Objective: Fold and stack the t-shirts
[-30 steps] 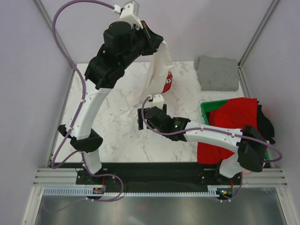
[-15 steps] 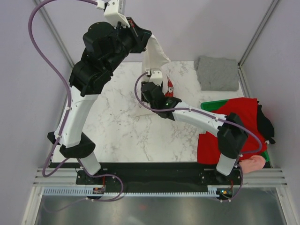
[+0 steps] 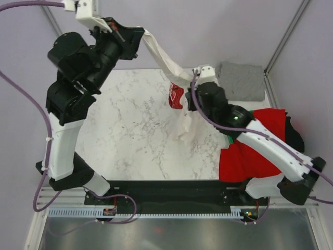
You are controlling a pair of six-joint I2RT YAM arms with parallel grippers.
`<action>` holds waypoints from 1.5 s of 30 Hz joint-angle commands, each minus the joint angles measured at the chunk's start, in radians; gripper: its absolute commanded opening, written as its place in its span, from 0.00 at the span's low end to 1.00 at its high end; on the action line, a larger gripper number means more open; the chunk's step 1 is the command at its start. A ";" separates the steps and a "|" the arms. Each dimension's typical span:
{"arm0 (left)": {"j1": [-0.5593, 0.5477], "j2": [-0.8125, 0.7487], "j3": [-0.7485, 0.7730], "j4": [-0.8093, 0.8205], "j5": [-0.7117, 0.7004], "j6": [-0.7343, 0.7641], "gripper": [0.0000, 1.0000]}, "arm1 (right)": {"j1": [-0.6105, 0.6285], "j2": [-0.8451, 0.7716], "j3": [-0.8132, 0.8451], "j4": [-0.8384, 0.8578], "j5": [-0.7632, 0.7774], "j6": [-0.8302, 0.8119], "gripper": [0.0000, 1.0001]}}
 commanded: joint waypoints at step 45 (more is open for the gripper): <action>0.462 -0.640 -1.479 -0.029 0.129 -0.052 0.02 | 0.148 0.343 -0.158 -0.171 -0.236 0.165 0.58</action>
